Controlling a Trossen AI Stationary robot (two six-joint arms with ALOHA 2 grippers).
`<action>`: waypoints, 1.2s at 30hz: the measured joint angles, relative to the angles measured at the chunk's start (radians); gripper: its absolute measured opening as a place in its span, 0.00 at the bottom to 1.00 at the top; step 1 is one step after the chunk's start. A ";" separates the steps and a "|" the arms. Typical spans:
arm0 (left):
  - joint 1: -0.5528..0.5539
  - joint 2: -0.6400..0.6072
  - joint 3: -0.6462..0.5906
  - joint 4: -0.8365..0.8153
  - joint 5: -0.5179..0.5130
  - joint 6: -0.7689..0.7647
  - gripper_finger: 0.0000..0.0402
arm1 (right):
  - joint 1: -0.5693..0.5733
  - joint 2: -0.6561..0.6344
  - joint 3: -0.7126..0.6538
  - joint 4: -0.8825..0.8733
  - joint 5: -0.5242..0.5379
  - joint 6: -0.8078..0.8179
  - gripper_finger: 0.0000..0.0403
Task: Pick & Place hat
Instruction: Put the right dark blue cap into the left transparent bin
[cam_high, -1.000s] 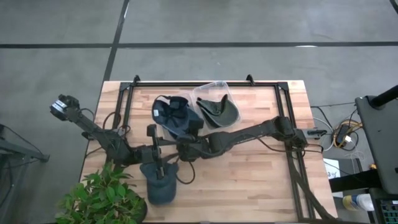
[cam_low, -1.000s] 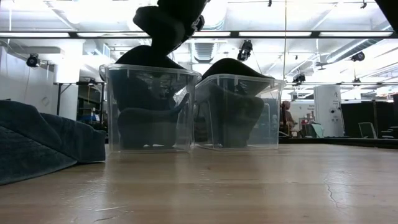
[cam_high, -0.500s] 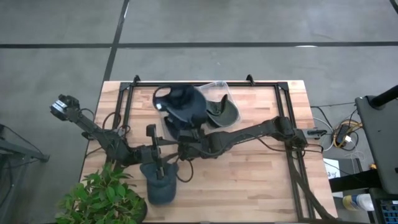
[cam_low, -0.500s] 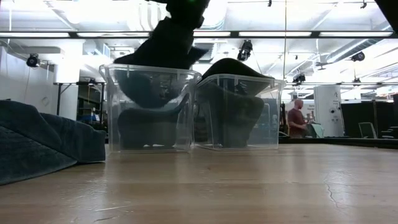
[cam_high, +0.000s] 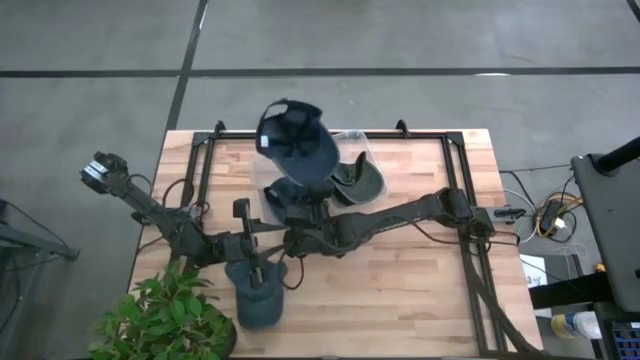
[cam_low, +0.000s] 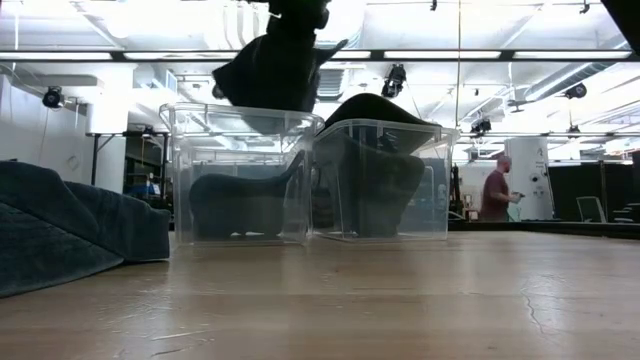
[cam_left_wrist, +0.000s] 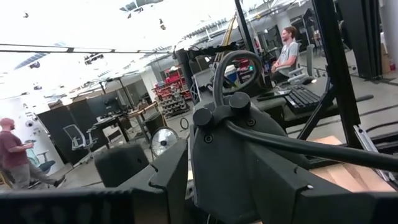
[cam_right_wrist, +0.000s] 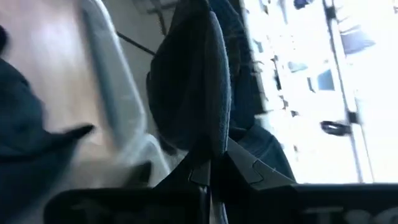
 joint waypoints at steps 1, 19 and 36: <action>0.000 0.000 0.000 0.003 0.001 0.000 0.38 | 0.003 0.000 0.000 0.014 -0.024 0.003 0.02; -0.003 -0.008 -0.016 -0.038 -0.002 0.008 0.38 | 0.014 0.088 -0.004 0.005 -0.438 0.151 0.02; 0.000 -0.008 -0.014 -0.044 -0.006 0.004 0.38 | 0.015 0.052 0.016 -0.190 -0.679 0.528 0.35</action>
